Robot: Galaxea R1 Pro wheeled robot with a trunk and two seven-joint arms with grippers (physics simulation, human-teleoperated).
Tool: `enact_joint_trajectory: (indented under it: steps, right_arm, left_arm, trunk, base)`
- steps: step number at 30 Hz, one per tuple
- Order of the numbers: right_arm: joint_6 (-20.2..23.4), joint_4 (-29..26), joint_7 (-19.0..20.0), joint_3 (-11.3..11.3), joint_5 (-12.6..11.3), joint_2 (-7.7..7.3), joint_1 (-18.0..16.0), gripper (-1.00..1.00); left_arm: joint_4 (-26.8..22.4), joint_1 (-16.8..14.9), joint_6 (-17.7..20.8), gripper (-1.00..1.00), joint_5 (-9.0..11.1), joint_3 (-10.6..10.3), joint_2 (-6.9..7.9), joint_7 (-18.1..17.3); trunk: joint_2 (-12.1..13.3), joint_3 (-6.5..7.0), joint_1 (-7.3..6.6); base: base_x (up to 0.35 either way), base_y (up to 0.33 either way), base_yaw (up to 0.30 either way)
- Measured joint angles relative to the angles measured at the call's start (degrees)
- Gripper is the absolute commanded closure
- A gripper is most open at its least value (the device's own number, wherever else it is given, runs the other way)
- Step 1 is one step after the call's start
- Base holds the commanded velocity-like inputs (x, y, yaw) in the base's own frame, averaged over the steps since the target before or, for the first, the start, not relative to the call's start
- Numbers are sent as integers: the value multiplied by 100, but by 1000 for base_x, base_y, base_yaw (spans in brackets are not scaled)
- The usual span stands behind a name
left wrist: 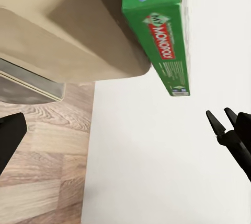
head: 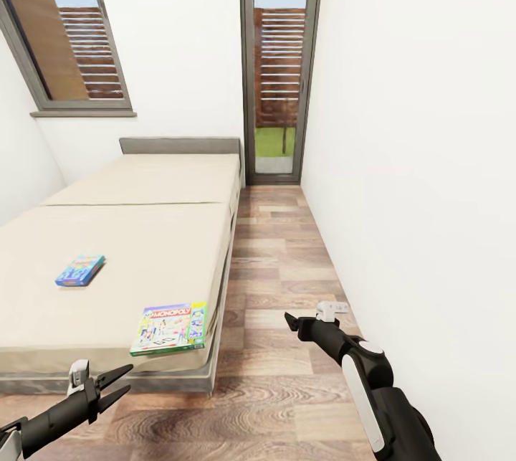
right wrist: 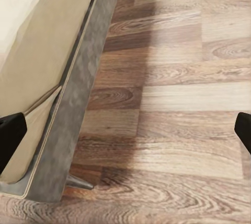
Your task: Put all the toys in the child's room - the three board games (two on the bed and one on the table), the two jigsaw puzzles on the table, and the tennis ball on the table - inside the toy box on the table in the child's room.
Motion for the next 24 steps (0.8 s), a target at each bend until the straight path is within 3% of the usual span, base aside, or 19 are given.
enact_joint_trajectory:
  steps: [6, 15, 18, 24]
  right_arm:
    - [-5, 5, -5, 10, 0, 0, -4, -100]
    - [-8, 15, -53, 235, -1, 0, -3, -100]
    - [-9, 15, -55, 252, -1, 0, -3, -100]
    - [-9, 16, -58, 262, 0, -2, -3, -100]
  left_arm:
    - [0, 0, 1, -100, 0, 0, 0, 0]
    - [-1, 0, 2, -100, 0, 0, 0, 0]
    - [-1, 0, 0, -100, 0, 0, 0, 0]
    - [-1, 0, 1, -100, 2, 0, 0, 0]
  trunk:
    - [241, 108, -132]
    - [321, 144, -176]
    - [441, 198, -242]
    - [443, 198, -242]
  base:
    - [0, 0, 0]
    - [0, 0, 0]
    - [0, 0, 0]
    - [0, 0, 0]
